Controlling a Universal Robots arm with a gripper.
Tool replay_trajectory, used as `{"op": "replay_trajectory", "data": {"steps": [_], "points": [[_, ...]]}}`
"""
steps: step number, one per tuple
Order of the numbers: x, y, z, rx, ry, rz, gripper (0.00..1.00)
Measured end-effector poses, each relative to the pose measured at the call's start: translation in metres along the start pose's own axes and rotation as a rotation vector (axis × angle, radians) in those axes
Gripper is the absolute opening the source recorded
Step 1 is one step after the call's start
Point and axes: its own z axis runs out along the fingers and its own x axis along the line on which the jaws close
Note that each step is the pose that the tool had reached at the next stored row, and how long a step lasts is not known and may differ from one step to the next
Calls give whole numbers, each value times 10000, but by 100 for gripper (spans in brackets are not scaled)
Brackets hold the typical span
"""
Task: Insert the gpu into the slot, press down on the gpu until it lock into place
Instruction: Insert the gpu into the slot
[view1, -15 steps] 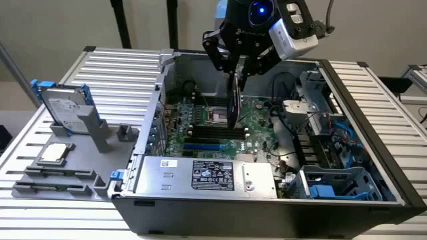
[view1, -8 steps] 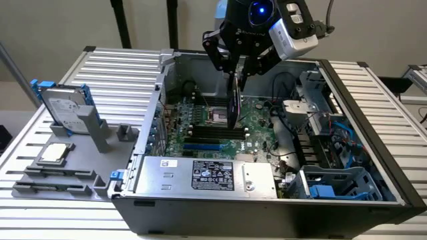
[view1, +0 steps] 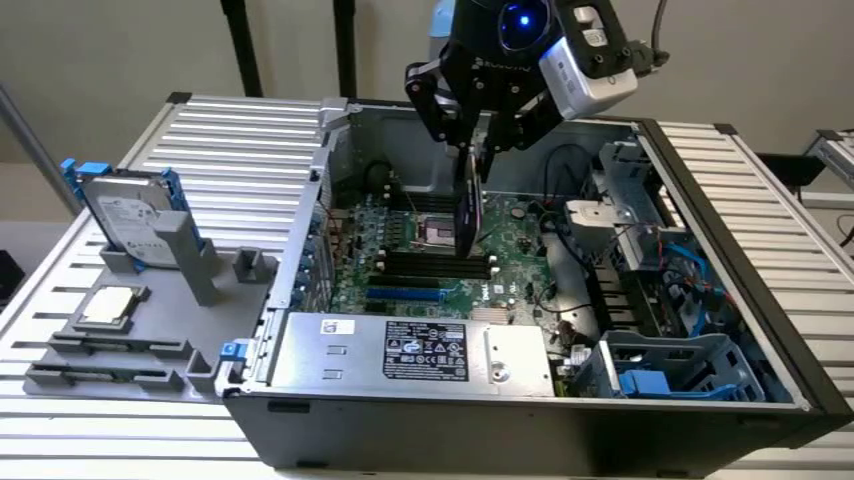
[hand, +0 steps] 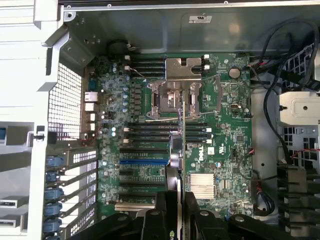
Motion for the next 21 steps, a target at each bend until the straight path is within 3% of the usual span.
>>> {"op": "replay_trajectory", "data": {"steps": [21], "points": [[-4,-6,75,153,294,-3818,26]]}}
